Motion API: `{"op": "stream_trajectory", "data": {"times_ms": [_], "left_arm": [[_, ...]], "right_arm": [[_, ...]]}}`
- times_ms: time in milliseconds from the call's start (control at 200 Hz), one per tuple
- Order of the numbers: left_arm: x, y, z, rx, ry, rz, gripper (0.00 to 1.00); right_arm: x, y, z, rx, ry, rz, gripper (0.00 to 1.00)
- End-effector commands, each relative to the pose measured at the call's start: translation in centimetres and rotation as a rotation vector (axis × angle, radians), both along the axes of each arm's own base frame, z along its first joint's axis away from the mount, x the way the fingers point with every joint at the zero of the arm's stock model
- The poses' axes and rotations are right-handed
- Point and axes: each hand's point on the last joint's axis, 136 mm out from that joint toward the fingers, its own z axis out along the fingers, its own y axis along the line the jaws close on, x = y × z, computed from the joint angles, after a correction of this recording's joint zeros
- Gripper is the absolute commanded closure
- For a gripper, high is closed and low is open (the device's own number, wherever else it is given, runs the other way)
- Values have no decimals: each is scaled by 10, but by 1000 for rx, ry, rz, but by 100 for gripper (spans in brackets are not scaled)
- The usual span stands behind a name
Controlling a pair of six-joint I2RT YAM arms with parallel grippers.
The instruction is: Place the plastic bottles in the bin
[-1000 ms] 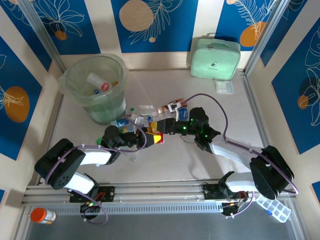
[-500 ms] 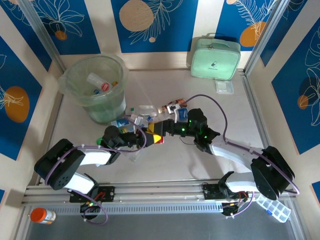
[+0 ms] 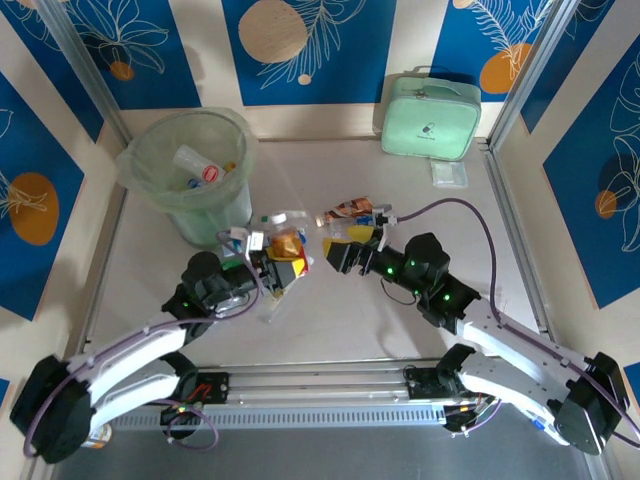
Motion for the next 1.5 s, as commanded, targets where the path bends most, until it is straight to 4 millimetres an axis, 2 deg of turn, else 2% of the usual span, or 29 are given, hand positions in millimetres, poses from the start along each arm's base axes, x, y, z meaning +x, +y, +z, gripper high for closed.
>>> {"op": "stream_trajectory", "data": {"times_ms": [0,100,170,255,395,430,485,535,615,740,825,930,1160,1271,1351,1496], "left_arm": [[19,37,-10,195,30,240,80],[26,68,3,280,72,403,81],[27,81,22,326,82,457,81],[26,87,44,357,98,480,80],[32,97,92,340,85,546,76],[35,98,102,348,83,562,77],[41,99,117,363,74,580,84],[50,102,125,386,86,621,88],[62,109,138,398,125,699,88],[84,133,152,401,232,861,88],[101,143,150,356,351,886,89],[125,150,138,311,495,889,91],[190,189,115,270,682,1017,91],[216,205,95,282,772,1082,91],[230,205,76,285,837,1071,94],[239,196,40,292,944,1039,96]], "right_arm": [[10,-14,-13,-101,-27,-112,2],[13,-10,-20,-149,-20,-135,2],[19,-8,-30,-195,4,-162,3],[25,-4,-42,-246,39,-181,4],[35,-3,-58,-304,81,-224,4],[37,-4,-61,-314,92,-238,4],[39,-5,-65,-329,104,-250,4],[41,-6,-67,-338,112,-262,4],[42,-9,-69,-345,120,-279,4],[45,-7,-77,-361,137,-284,5],[47,-4,-83,-377,153,-284,5],[50,0,-90,-399,170,-281,5],[54,13,-105,-453,184,-270,5],[56,14,-110,-492,192,-286,5],[57,16,-114,-495,198,-286,5],[59,20,-122,-518,216,-285,5]]}}
